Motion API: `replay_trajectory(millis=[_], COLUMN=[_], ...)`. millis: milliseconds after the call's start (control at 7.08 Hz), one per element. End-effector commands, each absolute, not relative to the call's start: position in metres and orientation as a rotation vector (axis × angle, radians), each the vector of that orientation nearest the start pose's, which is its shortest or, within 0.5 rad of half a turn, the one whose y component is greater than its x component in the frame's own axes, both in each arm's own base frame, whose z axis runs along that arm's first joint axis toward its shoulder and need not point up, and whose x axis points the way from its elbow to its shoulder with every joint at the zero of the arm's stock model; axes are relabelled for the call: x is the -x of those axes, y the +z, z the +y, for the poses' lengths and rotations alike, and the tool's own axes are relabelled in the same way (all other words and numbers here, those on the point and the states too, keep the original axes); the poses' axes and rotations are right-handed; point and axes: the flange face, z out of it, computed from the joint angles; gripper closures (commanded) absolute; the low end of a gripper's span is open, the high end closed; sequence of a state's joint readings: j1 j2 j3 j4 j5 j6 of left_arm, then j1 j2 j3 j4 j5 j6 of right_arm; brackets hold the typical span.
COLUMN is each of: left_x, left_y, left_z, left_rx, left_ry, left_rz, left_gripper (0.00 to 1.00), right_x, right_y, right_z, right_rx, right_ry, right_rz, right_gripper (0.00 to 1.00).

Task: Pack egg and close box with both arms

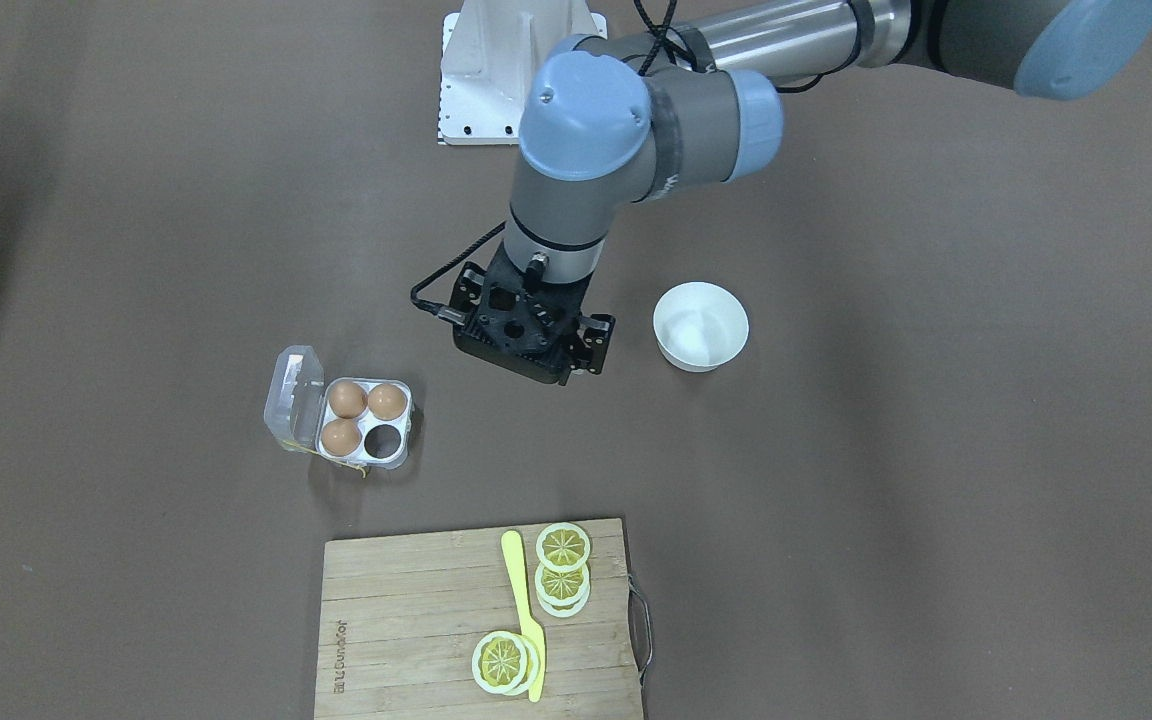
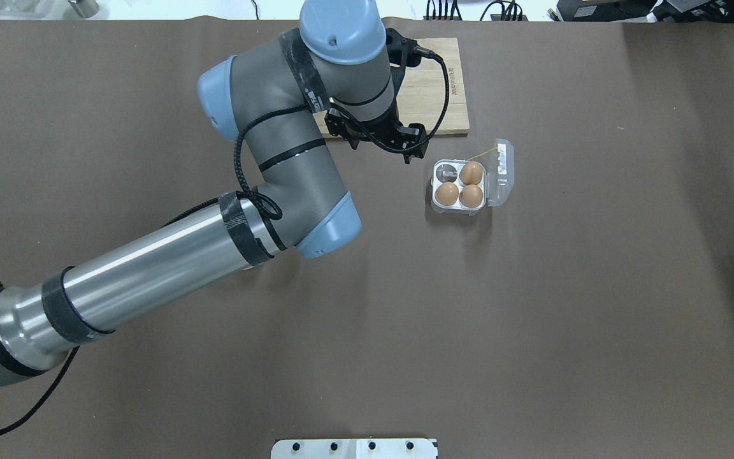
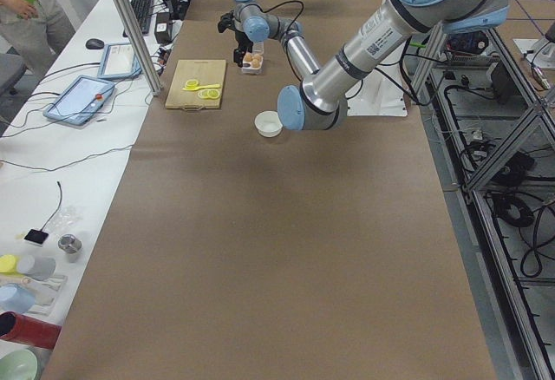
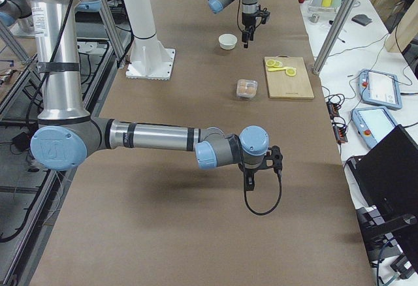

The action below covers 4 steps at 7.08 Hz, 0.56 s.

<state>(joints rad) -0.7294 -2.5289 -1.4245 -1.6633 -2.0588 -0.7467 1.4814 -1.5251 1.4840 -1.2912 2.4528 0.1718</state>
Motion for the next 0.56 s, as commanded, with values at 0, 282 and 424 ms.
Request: replay_trajectory(millis=[0, 282, 424], left_x=[-0.416, -0.342, -0.308], left_y=[0.16, 0.192, 0.214], left_z=[-0.577, -0.571, -0.573], left_rx=[-0.285, -0.269, -0.289], left_ry=[0.353, 0.395, 0.423], left_rz=[0.955, 0.866, 0.831], left_gripper=[0.03, 0.03, 0.03], right_x=[-0.008, -0.007, -0.005], right_y=[0.641, 0.64, 0.639], right_z=[-0.537, -0.542, -0.543], right_rx=[-0.106, -0.107, -0.107], right_ry=[-0.029, -0.032, -0.035], right_rz=[-0.897, -0.899, -0.905], right_gripper=[0.0, 0.0, 0.01])
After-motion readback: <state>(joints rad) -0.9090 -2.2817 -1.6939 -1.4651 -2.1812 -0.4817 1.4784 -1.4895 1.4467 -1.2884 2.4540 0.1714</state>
